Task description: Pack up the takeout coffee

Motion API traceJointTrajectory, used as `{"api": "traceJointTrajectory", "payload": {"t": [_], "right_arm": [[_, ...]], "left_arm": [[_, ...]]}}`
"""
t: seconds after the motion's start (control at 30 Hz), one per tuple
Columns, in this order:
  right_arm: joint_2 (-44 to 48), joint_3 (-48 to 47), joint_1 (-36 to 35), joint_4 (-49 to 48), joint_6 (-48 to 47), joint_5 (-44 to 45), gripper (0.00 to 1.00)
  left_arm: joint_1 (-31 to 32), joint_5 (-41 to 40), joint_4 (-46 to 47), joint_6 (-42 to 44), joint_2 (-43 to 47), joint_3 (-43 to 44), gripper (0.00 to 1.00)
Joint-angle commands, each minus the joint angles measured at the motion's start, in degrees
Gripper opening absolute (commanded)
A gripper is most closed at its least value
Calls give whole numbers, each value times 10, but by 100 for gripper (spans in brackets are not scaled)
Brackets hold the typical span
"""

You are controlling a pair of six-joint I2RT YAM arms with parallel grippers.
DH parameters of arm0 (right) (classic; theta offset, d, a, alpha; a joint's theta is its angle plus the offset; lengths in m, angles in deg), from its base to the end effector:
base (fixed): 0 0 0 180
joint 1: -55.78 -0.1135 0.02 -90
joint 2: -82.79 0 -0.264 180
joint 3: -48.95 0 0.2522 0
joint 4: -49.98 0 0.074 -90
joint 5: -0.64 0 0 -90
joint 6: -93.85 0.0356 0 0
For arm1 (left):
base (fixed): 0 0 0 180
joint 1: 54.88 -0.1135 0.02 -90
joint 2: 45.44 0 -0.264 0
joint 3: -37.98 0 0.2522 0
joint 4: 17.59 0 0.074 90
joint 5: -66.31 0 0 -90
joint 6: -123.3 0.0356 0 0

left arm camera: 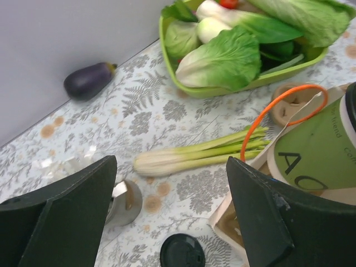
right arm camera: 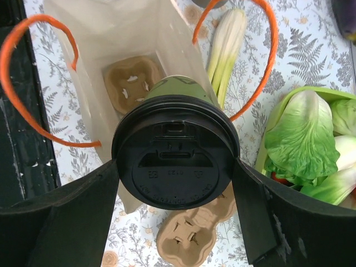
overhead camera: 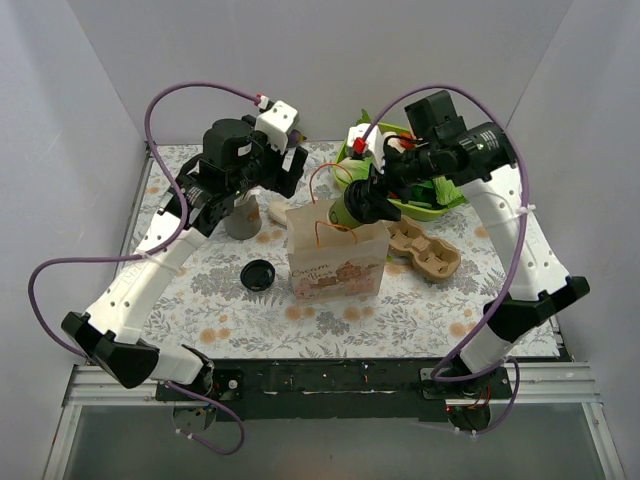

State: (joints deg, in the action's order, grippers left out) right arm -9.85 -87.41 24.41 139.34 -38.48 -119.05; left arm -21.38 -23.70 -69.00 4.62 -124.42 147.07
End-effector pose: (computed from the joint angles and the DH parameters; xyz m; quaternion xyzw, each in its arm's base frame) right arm 0.2365 0.1649 0.4765 -0.6142 0.6583 0.2013 0.3859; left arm 0.2417 -0.1600 0.4593 0.0347 0.8249 -0.2913 0.4832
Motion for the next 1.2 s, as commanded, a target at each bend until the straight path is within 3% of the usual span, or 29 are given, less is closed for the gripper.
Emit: {"api": "traceJointTrajectory", "payload": {"t": [0.0, 0.17, 0.43, 0.53, 0.67, 0.77, 0.9, 1.03, 1.17], "right_arm": [[-21, -35, -19, -4, -14, 29, 1], [-52, -40, -67, -5, -22, 68, 1], [-69, -18, -121, -4, -18, 109, 1], [-62, 4, -121, -4, -17, 117, 1], [-24, 83, -121, -5, -56, 108, 1], [3, 98, -122, -4, -54, 95, 1], [57, 205, -135, -29, -50, 95, 1], [141, 316, -202, -83, -46, 137, 1], [165, 377, -237, -87, -72, 197, 1]], "left_arm": [[-23, -52, 37, 8, 40, -45, 80], [-71, -19, 80, -36, 47, -84, 80], [-75, -1, 133, -82, 73, -195, 80], [-111, 72, 139, -116, 72, -218, 79], [-156, 158, 144, -120, 41, -229, 78], [-157, 203, 154, -118, 31, -226, 78], [-157, 300, 135, -93, 41, -218, 77], [-157, 319, 142, -102, 59, -232, 77], [-157, 367, 159, -112, 69, -248, 77]]}}
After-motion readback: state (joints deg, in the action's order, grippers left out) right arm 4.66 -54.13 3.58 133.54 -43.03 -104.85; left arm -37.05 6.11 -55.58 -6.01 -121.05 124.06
